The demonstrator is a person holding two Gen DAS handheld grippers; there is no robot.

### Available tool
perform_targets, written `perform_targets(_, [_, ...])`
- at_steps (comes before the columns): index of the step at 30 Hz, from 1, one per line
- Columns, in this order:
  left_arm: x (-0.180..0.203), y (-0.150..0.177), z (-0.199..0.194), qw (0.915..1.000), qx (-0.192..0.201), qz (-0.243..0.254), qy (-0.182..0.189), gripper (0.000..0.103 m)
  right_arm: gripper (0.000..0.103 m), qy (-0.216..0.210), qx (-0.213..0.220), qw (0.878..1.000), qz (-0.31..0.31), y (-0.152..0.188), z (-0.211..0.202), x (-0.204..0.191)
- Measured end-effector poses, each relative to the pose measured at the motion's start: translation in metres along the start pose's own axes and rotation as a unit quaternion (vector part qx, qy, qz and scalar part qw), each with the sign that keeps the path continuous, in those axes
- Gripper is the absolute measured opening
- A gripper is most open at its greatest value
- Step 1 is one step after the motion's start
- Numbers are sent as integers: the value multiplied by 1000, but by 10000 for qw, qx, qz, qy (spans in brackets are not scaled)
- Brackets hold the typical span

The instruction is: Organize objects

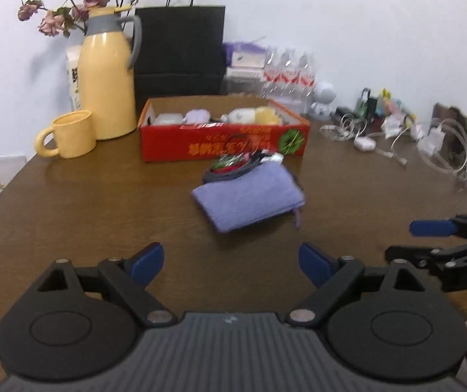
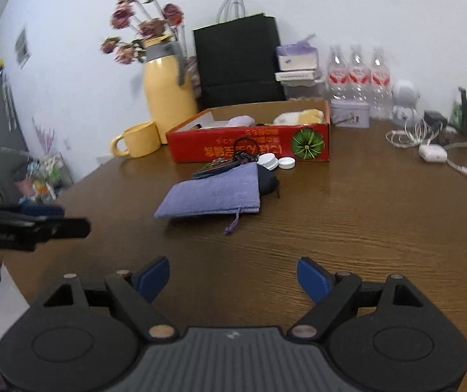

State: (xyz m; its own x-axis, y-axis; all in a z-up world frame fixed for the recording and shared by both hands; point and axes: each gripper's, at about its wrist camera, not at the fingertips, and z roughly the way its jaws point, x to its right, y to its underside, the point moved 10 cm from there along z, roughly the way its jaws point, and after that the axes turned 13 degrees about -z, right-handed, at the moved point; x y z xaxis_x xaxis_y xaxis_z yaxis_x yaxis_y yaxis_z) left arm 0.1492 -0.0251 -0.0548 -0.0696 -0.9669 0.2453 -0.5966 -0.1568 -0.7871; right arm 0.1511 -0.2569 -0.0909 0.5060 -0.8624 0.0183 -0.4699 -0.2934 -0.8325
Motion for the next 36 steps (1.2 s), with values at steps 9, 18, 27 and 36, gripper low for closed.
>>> perform_targets(9, [8, -12, 53, 9997, -89, -227, 43, 66, 82, 308, 273, 9991, 92, -25, 27, 19])
perform_targets(18, [16, -89, 151, 9984, 181, 509, 152, 54, 65, 442, 241, 9982, -323, -93, 116, 67])
perform_targets(27, [17, -87, 227, 9936, -612, 393, 863, 40, 57, 646, -537, 9944, -640, -107, 234, 116])
perform_targets(36, [5, -92, 228, 9909, -664, -84, 1170, 17, 9, 347, -590, 9949, -737, -99, 259, 103])
